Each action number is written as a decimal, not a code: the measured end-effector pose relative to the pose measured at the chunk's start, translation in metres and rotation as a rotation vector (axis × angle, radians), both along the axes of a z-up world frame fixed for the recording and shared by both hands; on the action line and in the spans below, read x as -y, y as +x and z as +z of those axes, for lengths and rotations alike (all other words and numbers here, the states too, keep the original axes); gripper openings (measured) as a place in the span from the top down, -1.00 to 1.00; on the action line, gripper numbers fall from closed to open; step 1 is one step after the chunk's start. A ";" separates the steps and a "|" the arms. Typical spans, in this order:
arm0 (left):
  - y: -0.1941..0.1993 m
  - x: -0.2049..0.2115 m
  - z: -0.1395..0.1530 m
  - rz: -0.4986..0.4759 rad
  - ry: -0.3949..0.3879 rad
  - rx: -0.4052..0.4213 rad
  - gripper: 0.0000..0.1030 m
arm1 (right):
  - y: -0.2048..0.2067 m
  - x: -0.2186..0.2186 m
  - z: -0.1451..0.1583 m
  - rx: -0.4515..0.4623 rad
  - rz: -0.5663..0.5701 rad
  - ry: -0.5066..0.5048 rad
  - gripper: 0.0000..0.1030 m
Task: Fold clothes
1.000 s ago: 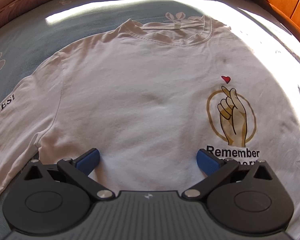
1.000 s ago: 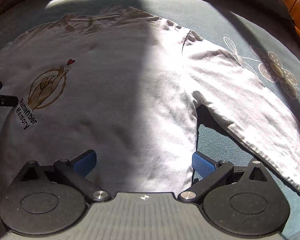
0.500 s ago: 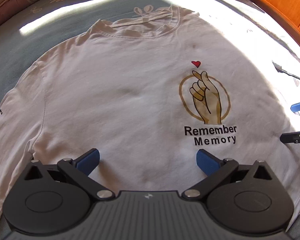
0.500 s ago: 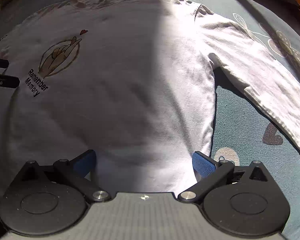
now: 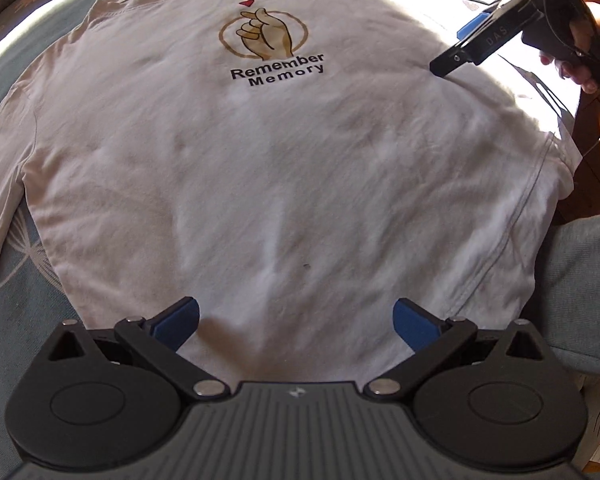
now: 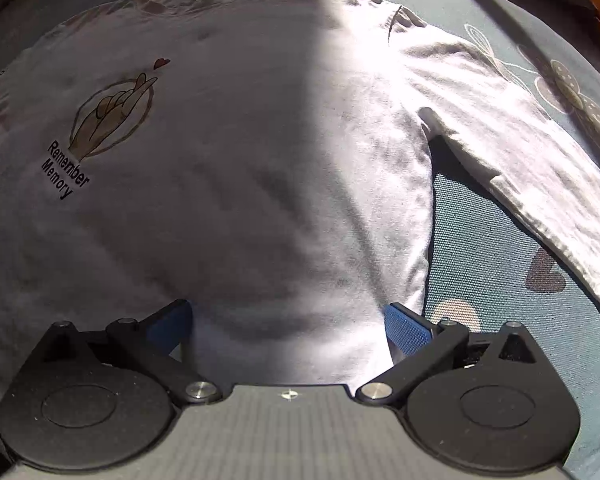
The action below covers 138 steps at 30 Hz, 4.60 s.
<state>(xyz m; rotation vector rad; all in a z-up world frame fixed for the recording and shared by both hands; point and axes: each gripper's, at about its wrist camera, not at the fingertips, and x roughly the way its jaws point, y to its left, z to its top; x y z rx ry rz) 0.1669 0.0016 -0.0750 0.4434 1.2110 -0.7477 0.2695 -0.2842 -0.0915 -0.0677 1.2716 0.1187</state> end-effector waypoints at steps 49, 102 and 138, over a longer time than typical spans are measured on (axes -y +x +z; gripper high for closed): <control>0.122 -0.170 0.010 0.761 -0.356 0.136 -0.99 | 0.052 -0.169 0.023 0.113 0.296 0.012 -1.00; -0.025 -0.413 -0.056 2.018 -1.024 0.137 -0.98 | 0.059 -0.268 0.000 0.035 0.458 0.001 -1.00; 0.012 -0.403 -0.062 1.959 -1.247 0.284 -0.99 | 0.059 -0.268 0.000 0.050 0.458 0.007 -1.00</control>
